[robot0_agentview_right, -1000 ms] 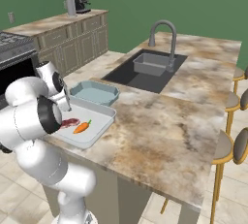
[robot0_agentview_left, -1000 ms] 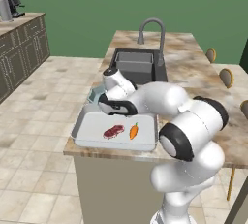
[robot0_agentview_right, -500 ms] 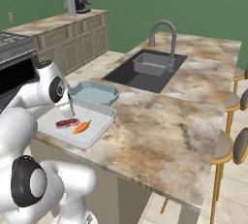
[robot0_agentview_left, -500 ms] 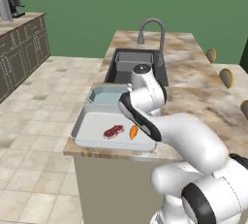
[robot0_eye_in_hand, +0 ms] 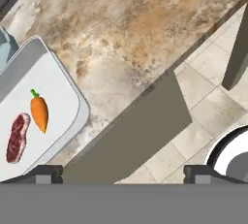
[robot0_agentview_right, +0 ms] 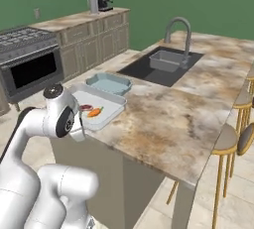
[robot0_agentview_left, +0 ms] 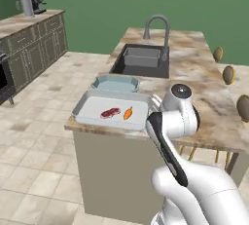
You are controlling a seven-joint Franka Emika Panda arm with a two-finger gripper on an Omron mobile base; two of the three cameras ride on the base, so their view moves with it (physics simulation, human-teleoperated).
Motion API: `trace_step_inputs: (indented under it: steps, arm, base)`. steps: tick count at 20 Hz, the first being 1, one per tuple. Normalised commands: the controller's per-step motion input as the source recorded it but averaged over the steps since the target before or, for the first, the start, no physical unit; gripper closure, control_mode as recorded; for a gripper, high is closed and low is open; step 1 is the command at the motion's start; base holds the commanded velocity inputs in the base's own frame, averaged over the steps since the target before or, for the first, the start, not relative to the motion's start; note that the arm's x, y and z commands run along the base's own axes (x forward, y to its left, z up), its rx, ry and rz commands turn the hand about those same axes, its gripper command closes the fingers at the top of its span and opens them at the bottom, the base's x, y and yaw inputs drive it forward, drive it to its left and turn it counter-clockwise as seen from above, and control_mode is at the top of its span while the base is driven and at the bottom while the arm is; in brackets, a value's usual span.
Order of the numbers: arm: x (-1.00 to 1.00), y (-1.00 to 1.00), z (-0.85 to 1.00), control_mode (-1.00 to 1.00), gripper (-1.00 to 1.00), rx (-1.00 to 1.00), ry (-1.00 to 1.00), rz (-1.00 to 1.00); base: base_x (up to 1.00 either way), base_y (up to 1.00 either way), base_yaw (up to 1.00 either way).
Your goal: Place one carrot and one steak in each tupperware on the nearby counter, to pack two identical lunches.
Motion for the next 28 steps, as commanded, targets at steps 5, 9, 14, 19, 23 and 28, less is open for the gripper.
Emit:
trace_step_inputs:
  steps: [5, 9, 14, 19, 23, 28]
  arm:
    - [0.00, 0.00, 0.00, 1.00, -1.00, 0.00, 0.00, 0.00]
    - [0.00, 0.00, 0.00, 1.00, -1.00, 0.00, 0.00, 0.00]
    - [0.00, 0.00, 0.00, 1.00, -1.00, 0.00, 0.00, 0.00]
    - [0.00, 0.00, 0.00, 1.00, -1.00, 0.00, 0.00, 0.00]
    - [0.00, 0.00, 0.00, 1.00, -1.00, 0.00, 0.00, 0.00]
    - [0.00, 0.00, 0.00, 1.00, -1.00, 0.00, 0.00, 0.00]
  base:
    - [-0.65, -0.03, 0.78]
    - [-0.23, 0.00, 0.89]
    - [-0.22, 0.00, 0.89]
    - [-0.28, 0.00, 0.87]
    - [-0.50, 0.00, 0.84]
    - [-0.53, 0.00, 0.83]
